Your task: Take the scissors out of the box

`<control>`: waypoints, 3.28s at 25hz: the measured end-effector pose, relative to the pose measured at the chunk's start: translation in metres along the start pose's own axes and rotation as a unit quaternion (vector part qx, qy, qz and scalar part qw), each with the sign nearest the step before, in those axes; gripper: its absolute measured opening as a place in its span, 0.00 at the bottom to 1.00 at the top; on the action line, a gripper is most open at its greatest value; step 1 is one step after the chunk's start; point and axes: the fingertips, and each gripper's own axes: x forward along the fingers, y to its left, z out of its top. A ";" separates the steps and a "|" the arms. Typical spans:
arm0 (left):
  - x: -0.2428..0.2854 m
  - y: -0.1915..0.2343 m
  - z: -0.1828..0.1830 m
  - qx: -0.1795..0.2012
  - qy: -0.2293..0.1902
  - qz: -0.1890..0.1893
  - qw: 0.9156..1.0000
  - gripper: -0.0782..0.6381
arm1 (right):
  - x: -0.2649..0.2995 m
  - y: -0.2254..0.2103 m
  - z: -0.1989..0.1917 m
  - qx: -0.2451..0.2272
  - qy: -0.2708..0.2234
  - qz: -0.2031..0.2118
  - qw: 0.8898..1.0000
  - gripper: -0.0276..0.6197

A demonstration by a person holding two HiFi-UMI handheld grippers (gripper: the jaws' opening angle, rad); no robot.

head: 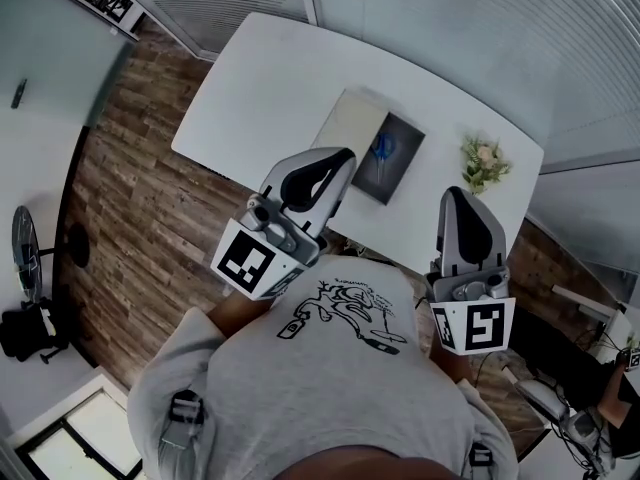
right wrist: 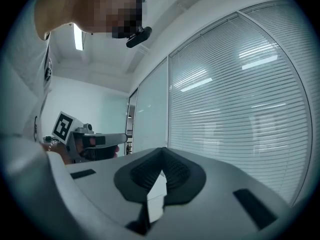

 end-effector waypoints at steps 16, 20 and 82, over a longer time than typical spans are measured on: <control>0.021 0.020 -0.003 -0.014 0.006 -0.007 1.000 0.14 | 0.024 -0.010 0.005 -0.005 0.004 -0.005 1.000 0.05; 0.021 0.029 0.002 -0.019 0.005 -0.019 1.000 0.14 | 0.033 -0.006 0.012 -0.008 0.002 -0.014 1.000 0.05; 0.019 0.093 -0.016 -0.037 0.031 -0.021 0.999 0.14 | 0.132 -0.026 -0.241 0.076 0.276 -0.037 0.957 0.15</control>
